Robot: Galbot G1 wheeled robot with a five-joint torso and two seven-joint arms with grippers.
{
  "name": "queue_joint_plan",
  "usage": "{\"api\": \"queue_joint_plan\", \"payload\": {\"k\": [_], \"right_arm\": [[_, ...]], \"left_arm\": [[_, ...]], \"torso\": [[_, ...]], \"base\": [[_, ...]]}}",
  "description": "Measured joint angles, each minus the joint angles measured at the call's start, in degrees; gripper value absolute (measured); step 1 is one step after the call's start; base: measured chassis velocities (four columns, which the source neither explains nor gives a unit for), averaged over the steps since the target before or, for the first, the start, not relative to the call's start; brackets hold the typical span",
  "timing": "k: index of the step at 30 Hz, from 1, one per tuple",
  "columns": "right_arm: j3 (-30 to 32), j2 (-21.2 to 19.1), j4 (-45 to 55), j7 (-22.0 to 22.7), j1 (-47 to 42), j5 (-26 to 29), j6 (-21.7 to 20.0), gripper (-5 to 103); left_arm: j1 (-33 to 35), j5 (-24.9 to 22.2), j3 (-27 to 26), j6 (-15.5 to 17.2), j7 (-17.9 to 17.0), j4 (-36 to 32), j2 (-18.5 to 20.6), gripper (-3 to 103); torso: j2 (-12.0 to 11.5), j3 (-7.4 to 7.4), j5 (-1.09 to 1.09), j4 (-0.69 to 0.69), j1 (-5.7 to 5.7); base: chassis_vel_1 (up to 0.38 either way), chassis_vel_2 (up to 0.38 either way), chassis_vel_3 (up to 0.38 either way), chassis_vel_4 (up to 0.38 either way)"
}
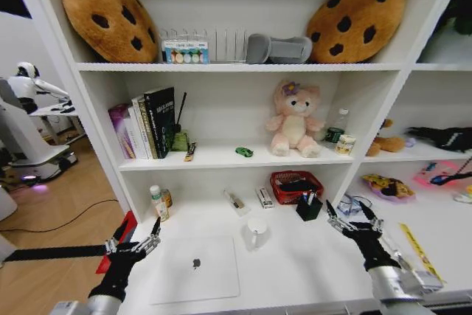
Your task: Organize the objects on the table.
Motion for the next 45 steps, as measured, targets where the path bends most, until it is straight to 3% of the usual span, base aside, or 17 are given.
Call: {"api": "queue_joint_plan", "payload": {"k": [45], "right_arm": [[0.0, 0.0, 0.0, 0.0, 0.0, 0.0, 0.0, 100]], "left_arm": [[0.0, 0.0, 0.0, 0.0, 0.0, 0.0, 0.0, 100]], "torso": [[0.0, -0.01, -0.04, 0.01, -0.01]], "base": [[0.163, -0.156, -0.165, 0.159]]}}
